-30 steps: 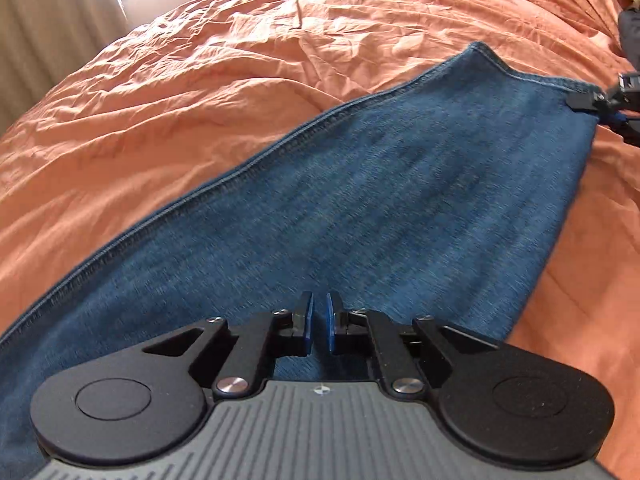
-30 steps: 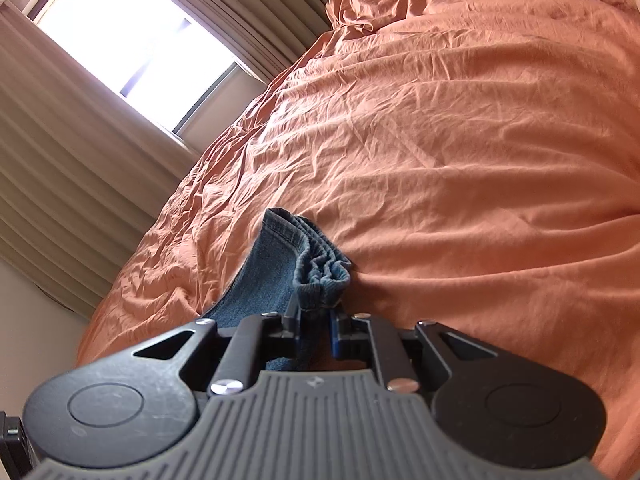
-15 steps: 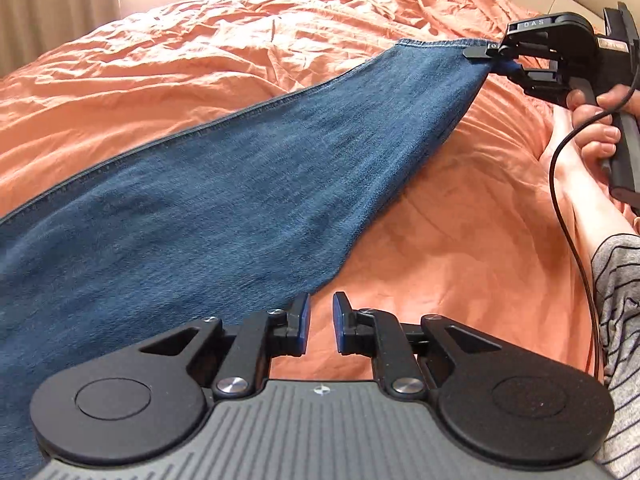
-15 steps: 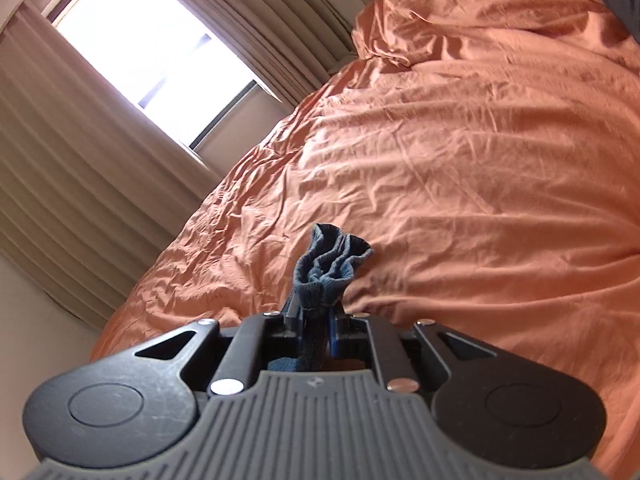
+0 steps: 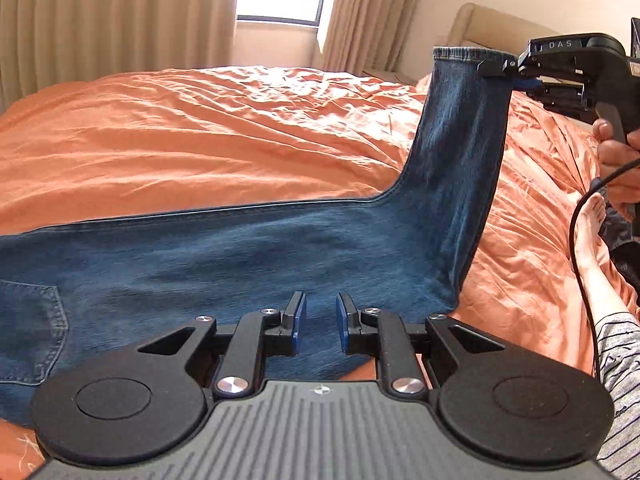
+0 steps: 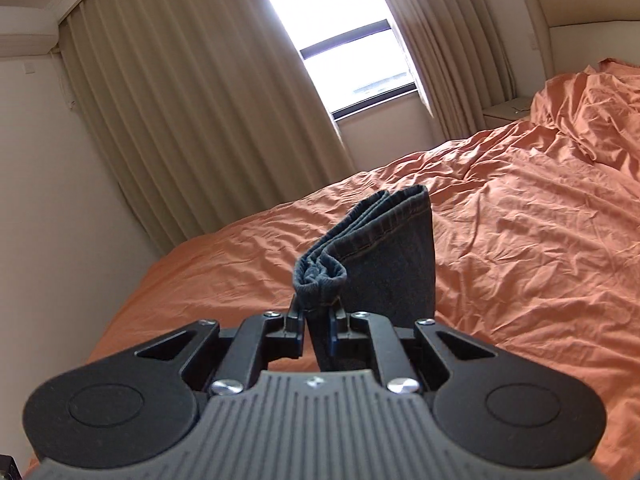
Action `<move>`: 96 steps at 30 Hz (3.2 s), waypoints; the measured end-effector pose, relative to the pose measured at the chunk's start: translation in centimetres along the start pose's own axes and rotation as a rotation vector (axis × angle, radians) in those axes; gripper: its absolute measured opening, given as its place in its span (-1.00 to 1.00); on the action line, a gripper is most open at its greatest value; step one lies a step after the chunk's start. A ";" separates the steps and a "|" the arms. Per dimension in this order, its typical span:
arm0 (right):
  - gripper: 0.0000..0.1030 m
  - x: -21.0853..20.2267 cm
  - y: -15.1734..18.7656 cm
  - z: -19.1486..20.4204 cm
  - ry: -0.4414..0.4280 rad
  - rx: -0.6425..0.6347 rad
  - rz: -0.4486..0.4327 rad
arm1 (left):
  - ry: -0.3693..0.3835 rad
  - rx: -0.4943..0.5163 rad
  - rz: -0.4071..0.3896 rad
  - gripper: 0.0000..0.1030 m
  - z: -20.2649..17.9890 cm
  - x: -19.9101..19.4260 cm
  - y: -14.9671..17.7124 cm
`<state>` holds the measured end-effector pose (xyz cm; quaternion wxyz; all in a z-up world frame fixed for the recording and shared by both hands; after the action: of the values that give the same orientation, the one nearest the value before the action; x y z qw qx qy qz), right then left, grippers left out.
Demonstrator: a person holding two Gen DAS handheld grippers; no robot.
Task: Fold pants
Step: 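Lift the leg hem with the right gripper and fold it over toward the waistband, then lower the leg hem onto the jeans and open the right gripper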
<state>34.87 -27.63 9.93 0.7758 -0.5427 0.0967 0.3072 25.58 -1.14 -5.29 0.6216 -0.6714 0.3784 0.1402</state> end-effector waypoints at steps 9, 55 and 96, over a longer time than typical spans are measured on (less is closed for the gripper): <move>-0.88 8.9 17.4 10.4 -0.076 -0.103 0.307 | -0.046 -0.134 -0.020 -0.59 7.5 -3.1 2.1; -0.99 17.7 7.8 -8.4 0.135 -0.257 0.280 | 0.042 -0.141 -0.021 -0.86 12.8 12.5 -2.7; -1.00 7.2 20.7 -9.8 0.047 -0.288 0.341 | -0.093 -0.130 0.143 -0.57 7.8 9.3 5.8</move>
<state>30.33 -29.15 -13.61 0.6247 -0.6306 0.1601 0.4318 30.06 3.44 -17.11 0.5820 -0.6746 0.3861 0.2392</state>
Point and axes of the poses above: each gripper's, at about its wrist camera, not at the fingertips, and x roughly the way its jaws point, z to its left, y to its underside, the point moved 4 cm from there along x, roughly the way its jaws point, and after that the axes turned 2 degrees about y, right-handed, at the moved point
